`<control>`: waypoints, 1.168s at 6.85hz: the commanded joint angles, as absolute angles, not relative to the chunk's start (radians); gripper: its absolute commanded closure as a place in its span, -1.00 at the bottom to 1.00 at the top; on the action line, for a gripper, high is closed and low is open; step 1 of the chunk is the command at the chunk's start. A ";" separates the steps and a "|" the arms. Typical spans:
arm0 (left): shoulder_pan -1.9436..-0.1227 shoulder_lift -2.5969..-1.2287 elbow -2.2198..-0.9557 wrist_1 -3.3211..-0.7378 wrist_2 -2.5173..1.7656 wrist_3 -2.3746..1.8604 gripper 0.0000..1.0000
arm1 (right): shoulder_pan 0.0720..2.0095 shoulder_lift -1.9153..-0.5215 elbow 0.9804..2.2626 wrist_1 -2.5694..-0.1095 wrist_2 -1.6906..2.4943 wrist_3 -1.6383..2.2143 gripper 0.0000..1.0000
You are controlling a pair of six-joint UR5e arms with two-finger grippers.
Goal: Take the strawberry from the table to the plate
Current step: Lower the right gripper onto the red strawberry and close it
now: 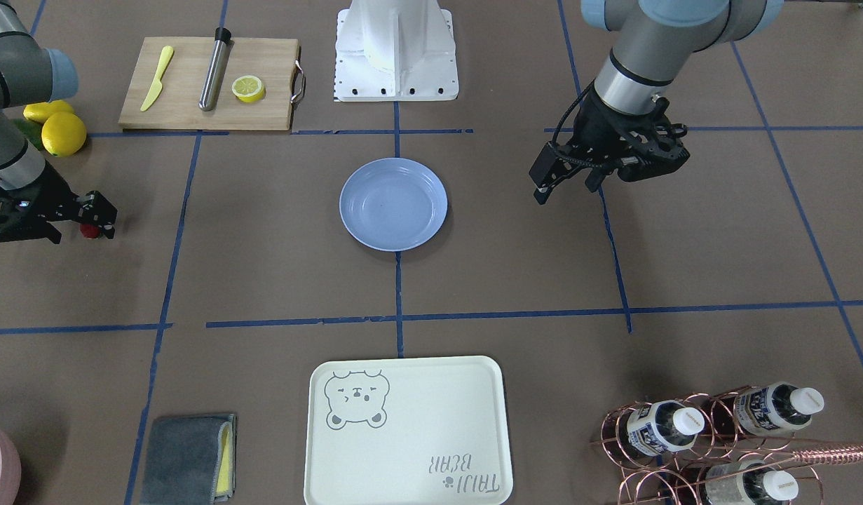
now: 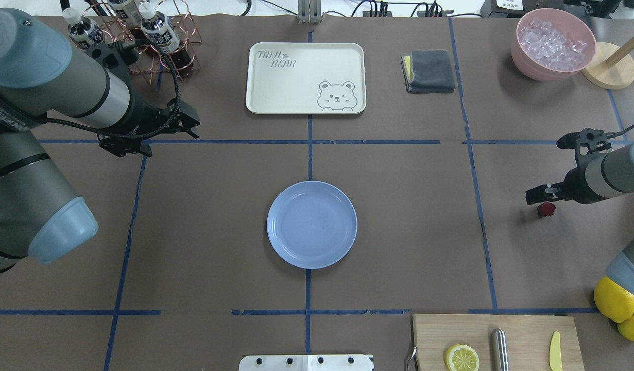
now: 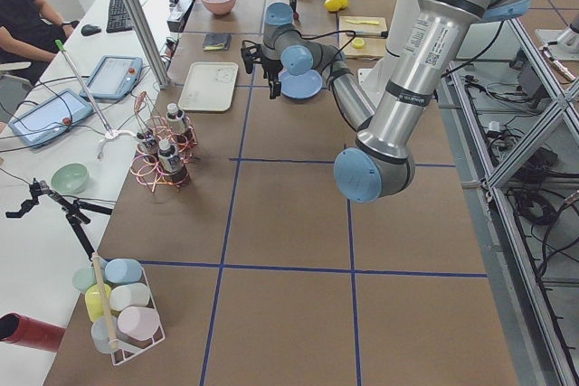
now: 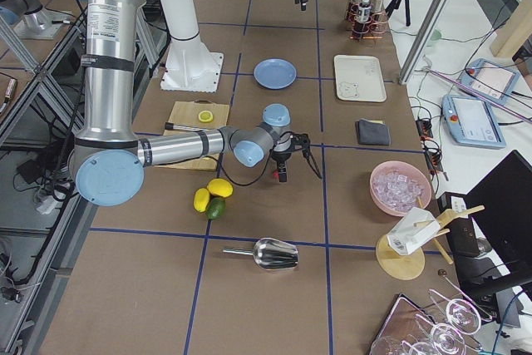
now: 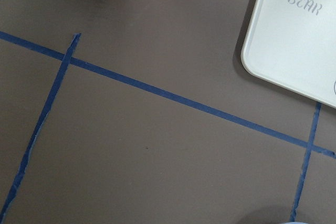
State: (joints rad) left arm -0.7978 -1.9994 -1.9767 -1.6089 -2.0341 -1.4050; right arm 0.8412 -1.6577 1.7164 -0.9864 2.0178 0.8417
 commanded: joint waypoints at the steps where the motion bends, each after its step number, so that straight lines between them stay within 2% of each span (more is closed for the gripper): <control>1: -0.798 -1.994 -1.977 -1.609 -2.036 -1.405 -1.00 | 0.835 -1.661 1.720 -0.994 2.026 0.842 -0.76; 3: -0.798 -1.994 -1.977 -1.611 -2.036 -1.405 -1.00 | 0.834 -1.661 1.723 -1.009 2.042 0.842 -0.61; 4: -0.798 -1.994 -1.976 -1.609 -2.036 -1.405 -1.00 | 0.834 -1.661 1.724 -1.009 2.052 0.844 -0.29; 5: -0.798 -1.988 -1.977 -1.611 -2.036 -1.405 -1.00 | 0.834 -1.661 1.724 -1.009 2.052 0.847 0.11; 6: -0.798 -1.988 -1.977 -1.611 -2.036 -1.405 -1.00 | 0.836 -1.663 1.724 -1.009 2.049 0.845 0.78; 7: -0.796 -1.988 -1.979 -1.611 -2.036 -1.405 -1.00 | 0.838 -1.664 1.724 -1.009 2.046 0.845 1.00; 8: -0.798 -1.988 -1.980 -1.611 -2.036 -1.405 -1.00 | 0.839 -1.663 1.733 -1.009 2.048 0.845 1.00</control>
State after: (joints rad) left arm -0.7970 -1.9884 -1.9788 -1.6106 -2.0356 -1.4051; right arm 0.8373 -1.6632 1.7268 -1.0094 2.0479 0.8453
